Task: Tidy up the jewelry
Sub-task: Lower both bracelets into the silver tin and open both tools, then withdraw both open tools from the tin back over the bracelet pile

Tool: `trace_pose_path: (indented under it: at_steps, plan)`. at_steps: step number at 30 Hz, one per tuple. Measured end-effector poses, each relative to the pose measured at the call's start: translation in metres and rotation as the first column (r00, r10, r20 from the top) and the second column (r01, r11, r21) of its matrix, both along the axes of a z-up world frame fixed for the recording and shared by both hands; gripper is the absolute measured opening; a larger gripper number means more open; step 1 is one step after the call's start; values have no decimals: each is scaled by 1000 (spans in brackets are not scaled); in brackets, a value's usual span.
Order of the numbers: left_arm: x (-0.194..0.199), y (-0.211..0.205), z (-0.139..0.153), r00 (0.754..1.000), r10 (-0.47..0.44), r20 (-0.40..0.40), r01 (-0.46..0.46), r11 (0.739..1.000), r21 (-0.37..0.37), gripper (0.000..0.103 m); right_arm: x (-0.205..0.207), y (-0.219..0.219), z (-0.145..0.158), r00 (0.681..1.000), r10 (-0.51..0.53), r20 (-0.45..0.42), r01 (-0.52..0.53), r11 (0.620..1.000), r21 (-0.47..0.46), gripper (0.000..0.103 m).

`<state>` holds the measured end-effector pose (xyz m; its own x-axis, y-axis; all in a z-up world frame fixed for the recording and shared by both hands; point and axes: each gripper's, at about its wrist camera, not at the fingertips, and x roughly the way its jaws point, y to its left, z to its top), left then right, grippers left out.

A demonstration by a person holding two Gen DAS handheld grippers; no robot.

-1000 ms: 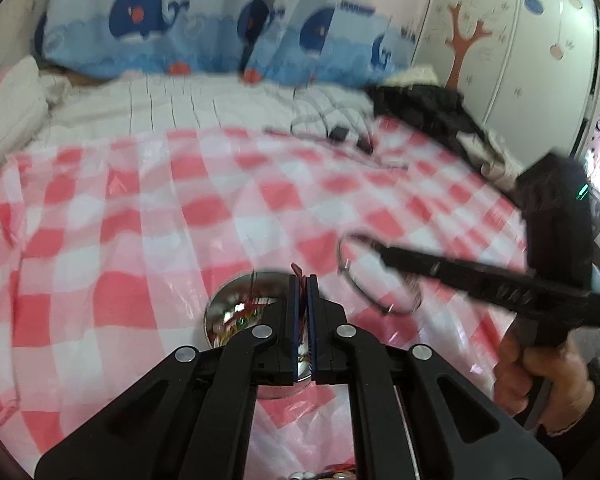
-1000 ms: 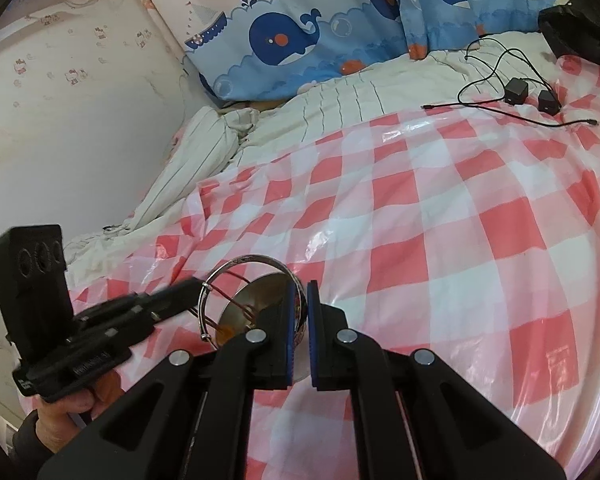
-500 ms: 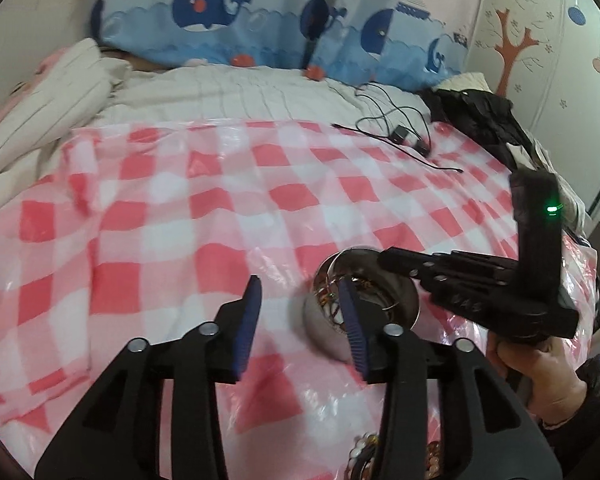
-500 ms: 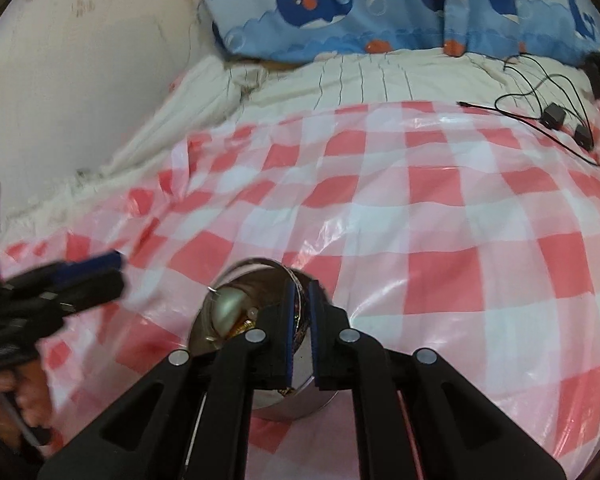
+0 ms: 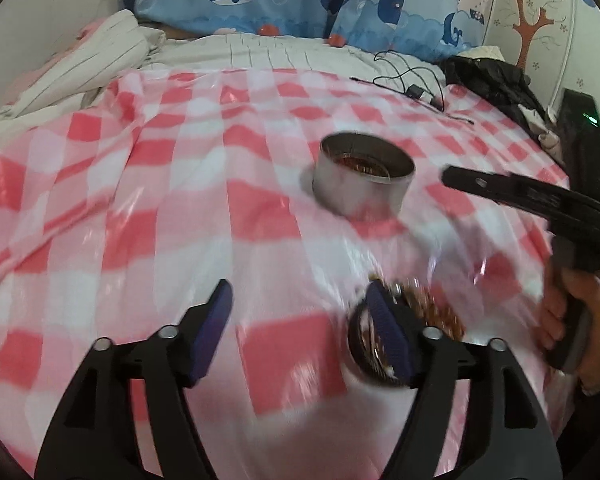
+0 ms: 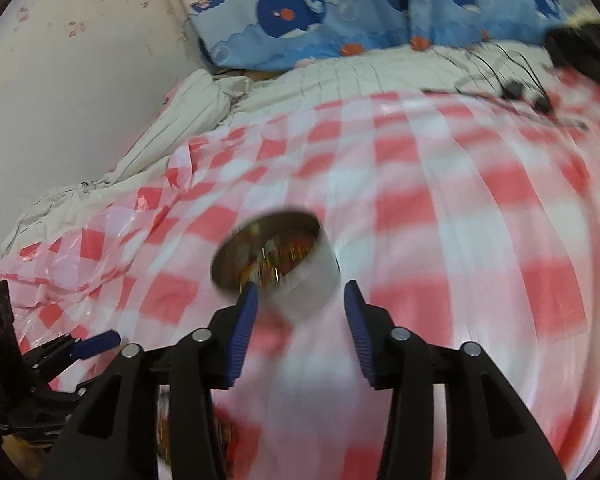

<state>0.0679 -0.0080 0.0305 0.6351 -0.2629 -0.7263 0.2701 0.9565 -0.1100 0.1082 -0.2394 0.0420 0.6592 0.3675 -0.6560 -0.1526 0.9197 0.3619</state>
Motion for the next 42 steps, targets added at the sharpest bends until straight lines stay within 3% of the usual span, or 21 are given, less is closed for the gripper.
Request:
trace_pose_path:
  at_steps: [6, 10, 17, 27, 42]
  plan:
    - [-38, -3, -3, 996, 72, 48, -73, 997, 3, 89, -64, -12, -14, 996, -85, -41, 82, 995, -57, 60]
    - [-52, 8, -12, 987, 157, 36, -156, 987, -37, 92, -85, -11, -32, 990, -117, -80, 109, 989, -100, 65]
    - [-55, 7, -24, 984, 177, 32, -176, 984, -25, 94, -86, 23, -37, 995, -67, -68, 44, 954, -296, 91]
    - [-65, 12, -25, 979, 203, 34, -200, 978, -63, 95, -103, 18, -38, 995, -79, -61, 58, 956, -287, 95]
    - [-65, 11, -27, 978, 204, 33, -203, 979, -36, 95, -106, 12, -36, 996, -76, -43, 64, 968, -244, 95]
